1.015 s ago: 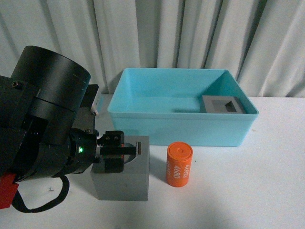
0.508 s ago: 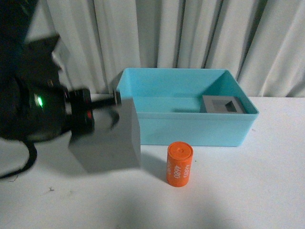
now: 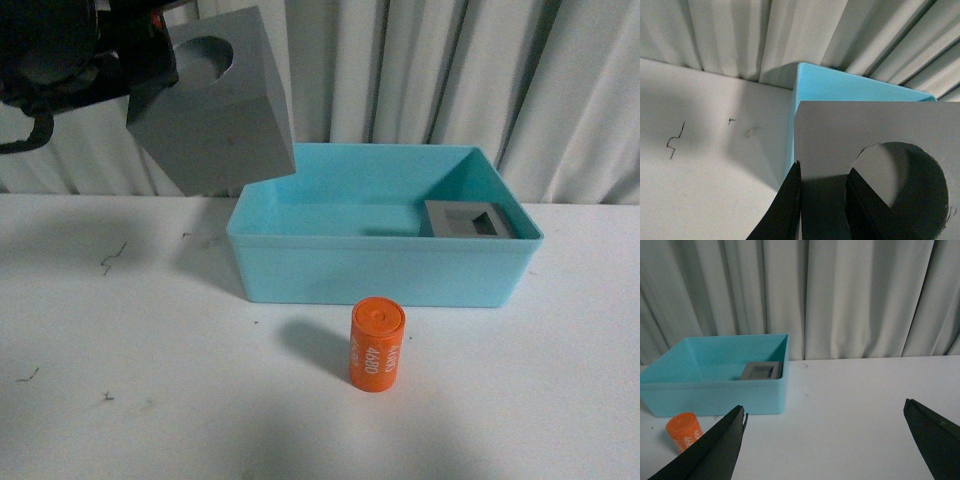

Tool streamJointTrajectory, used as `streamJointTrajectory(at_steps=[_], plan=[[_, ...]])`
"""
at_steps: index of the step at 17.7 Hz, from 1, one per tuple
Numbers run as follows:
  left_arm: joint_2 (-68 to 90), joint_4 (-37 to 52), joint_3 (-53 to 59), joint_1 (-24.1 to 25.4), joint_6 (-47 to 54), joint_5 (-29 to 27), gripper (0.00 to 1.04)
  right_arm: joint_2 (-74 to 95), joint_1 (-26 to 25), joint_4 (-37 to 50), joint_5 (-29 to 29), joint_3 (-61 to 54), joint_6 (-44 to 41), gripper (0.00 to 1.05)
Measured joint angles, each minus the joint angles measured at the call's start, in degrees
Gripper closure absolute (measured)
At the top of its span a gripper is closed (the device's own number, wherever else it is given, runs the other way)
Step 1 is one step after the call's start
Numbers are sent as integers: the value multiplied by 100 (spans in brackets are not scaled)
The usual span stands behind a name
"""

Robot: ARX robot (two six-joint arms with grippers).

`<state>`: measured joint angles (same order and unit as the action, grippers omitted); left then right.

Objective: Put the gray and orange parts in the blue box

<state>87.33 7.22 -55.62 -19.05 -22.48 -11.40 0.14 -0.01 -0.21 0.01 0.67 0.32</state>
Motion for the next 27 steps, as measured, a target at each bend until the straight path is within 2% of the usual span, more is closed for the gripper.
streamJointTrajectory(at_steps=[10,22,27], plan=[[1937,181,-1440,-201,841,0,85,0,0,0,0,0,0,6],[2369,186,-1517,-85,1051,52,84,0,0,0,0,0,0,6],[1547,72,-579,157,708,243,29,0,0,0,0,0,0,6]])
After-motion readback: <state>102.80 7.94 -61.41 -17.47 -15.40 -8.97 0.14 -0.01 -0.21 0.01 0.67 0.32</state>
